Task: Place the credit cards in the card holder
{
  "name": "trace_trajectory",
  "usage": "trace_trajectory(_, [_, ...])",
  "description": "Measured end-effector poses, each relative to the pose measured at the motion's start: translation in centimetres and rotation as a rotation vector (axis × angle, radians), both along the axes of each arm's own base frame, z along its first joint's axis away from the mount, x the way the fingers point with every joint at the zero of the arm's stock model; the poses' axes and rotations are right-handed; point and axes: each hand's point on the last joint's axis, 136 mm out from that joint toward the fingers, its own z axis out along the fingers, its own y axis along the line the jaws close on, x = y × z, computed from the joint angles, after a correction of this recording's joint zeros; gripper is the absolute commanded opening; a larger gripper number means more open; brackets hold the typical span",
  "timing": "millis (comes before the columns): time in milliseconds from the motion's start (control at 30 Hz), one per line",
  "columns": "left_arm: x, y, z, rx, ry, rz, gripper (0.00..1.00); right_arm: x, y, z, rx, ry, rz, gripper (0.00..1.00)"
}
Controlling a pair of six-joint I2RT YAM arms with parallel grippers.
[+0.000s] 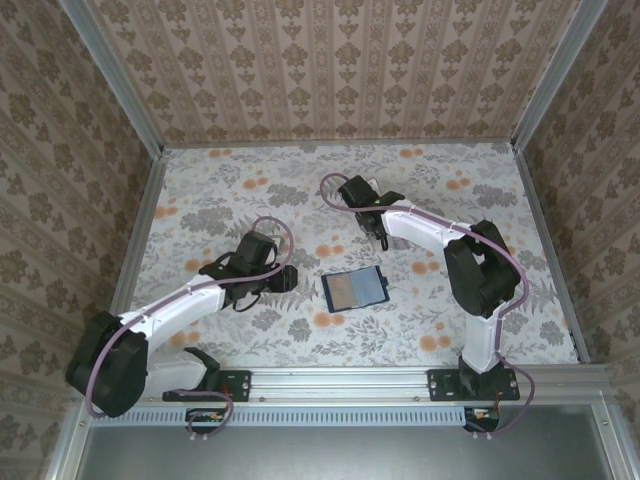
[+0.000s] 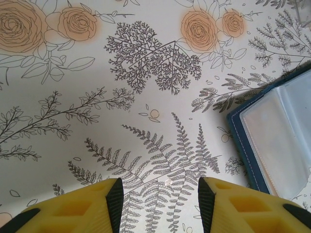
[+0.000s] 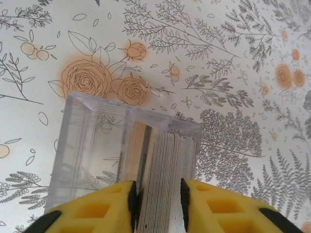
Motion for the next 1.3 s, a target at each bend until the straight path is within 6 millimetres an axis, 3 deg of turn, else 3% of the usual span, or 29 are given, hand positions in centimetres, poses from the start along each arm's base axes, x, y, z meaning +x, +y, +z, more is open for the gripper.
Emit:
trace_trajectory(200, [0.2, -0.2, -0.5, 0.005, 0.011, -0.002, 0.47, 0.0, 0.0, 0.2, -0.006, 0.001, 0.01, 0.01])
trace_trajectory(500, [0.2, -0.2, -0.6, 0.006, 0.014, -0.003, 0.47, -0.4, -0.1, 0.7, 0.009, 0.004, 0.005, 0.0])
trace_trajectory(600, [0.1, -0.2, -0.6, 0.004, 0.015, -0.004, 0.47, -1.0, 0.0, 1.9, 0.066, -0.003, -0.011, 0.0])
trace_trajectory(800, [-0.5, -1.6, -0.2, -0.08, 0.038, -0.05, 0.47, -2.3, 0.2, 7.2, 0.29, -0.072, -0.026, 0.0])
trace_trajectory(933, [-2.0, -2.6, -0.4, -0.159, 0.093, -0.105, 0.48, -5.7, 0.2, 8.8, 0.452, -0.073, 0.031, 0.0])
trace_trajectory(1100, [-3.9, -3.0, -0.1, -0.213, 0.122, -0.157, 0.49, -11.1, 1.9, 6.7, 0.662, 0.036, 0.157, 0.0])
trace_trajectory(1300, [-4.7, -4.7, -0.3, -0.265, 0.16, -0.226, 0.48, -15.5, 4.6, 1.4, 0.928, 0.259, 0.229, 0.0])
